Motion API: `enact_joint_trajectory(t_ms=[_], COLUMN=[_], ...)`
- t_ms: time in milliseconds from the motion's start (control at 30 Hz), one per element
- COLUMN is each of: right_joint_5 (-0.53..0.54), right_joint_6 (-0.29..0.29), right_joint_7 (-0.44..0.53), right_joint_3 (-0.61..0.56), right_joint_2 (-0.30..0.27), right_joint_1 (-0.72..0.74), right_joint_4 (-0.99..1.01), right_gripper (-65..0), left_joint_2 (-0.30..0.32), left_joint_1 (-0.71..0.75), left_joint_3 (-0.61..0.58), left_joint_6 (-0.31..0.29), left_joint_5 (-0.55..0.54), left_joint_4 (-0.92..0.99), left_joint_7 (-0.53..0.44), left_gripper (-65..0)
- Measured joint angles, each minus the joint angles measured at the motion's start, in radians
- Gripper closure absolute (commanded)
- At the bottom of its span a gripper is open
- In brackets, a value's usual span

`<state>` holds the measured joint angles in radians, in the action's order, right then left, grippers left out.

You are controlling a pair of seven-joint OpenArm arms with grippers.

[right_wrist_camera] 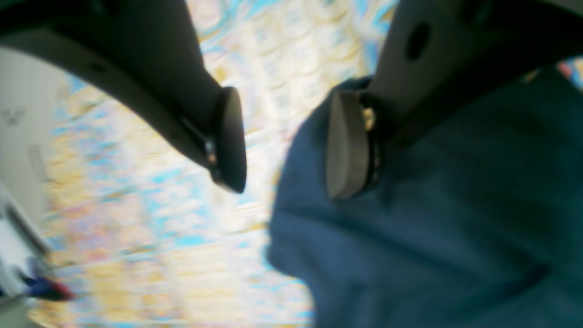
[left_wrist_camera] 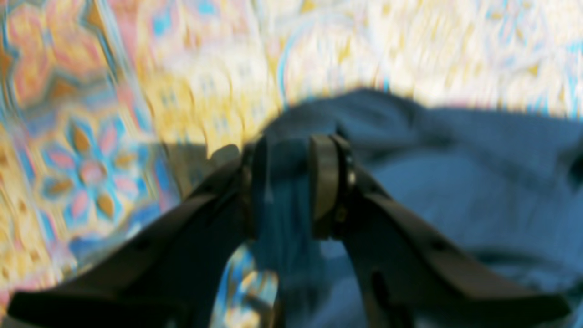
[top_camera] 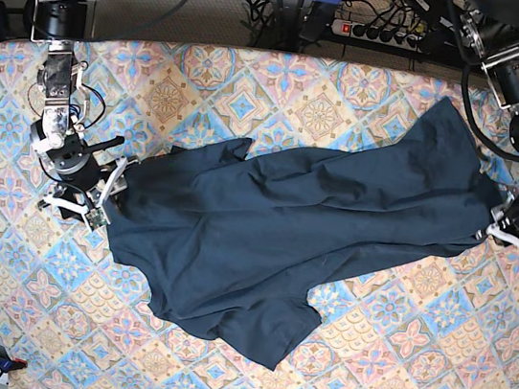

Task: Layout the t-shirt on the table in an organized manner, then fold the t-shirt properly
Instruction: 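Pull the shirt apart with both grippers to spread it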

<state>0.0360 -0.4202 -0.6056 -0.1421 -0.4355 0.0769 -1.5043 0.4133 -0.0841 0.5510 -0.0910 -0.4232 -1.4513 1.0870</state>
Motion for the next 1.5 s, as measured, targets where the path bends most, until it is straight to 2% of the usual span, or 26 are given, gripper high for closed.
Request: enact_joint_trajectory(t_ms=[100,300,467,633,867,1033,1233,1300,1367,1500], right_joint_5=[-0.008,0.034,0.211,0.341,0.331,0.336,0.341,0.346,0.346,0.352], right_joint_6=[0.002,0.006,0.005,0.006,0.013,0.013,0.013,0.013,0.013,0.013], right_joint_7=[-0.069,-0.031,-0.066,-0.024,-0.065,-0.034,-0.07,-0.07,-0.08,-0.08], right_joint_3=[-0.008,-0.018,-0.021,-0.022,-0.024,-0.024,-0.024,-0.024,-0.024,-0.016], right_joint_2=[-0.001,0.034,0.044,0.042,0.045,0.048,0.048,0.048,0.048,0.047], right_joint_1=[0.027,0.193,0.231,0.33,0.299,0.319,0.278,0.274,0.277,0.28], right_joint_4=[0.008,0.143,0.301,0.378,0.528,0.541,0.544,0.544,0.544,0.564], right_gripper=[-31.0,-31.4,-31.5,-31.5,-31.5,-31.2,-30.5,-27.6,-21.8,-1.8], left_joint_2=[0.0,-0.002,-0.003,-0.003,-0.003,-0.003,-0.007,-0.011,-0.023,-0.027], left_joint_1=[0.005,0.012,0.014,0.014,0.014,0.014,0.012,0.012,0.011,-0.003], left_joint_3=[-0.003,-0.002,-0.005,-0.006,-0.006,-0.006,-0.014,-0.041,-0.055,-0.06], left_joint_6=[-0.006,-0.002,-0.003,-0.004,-0.011,-0.011,-0.01,-0.011,-0.011,-0.01], left_joint_5=[-0.008,-0.011,-0.011,-0.018,-0.015,-0.014,-0.013,-0.014,-0.016,-0.014], left_joint_4=[0.002,0.002,0.002,0.002,0.002,0.002,0.002,0.002,0.002,0.002], left_joint_7=[-0.007,-0.006,-0.006,-0.006,-0.006,-0.006,-0.007,-0.007,-0.007,-0.006], left_gripper=[-16.0,-16.0,-15.9,-15.9,-15.9,-15.9,-15.9,-15.9,-15.9,-15.9])
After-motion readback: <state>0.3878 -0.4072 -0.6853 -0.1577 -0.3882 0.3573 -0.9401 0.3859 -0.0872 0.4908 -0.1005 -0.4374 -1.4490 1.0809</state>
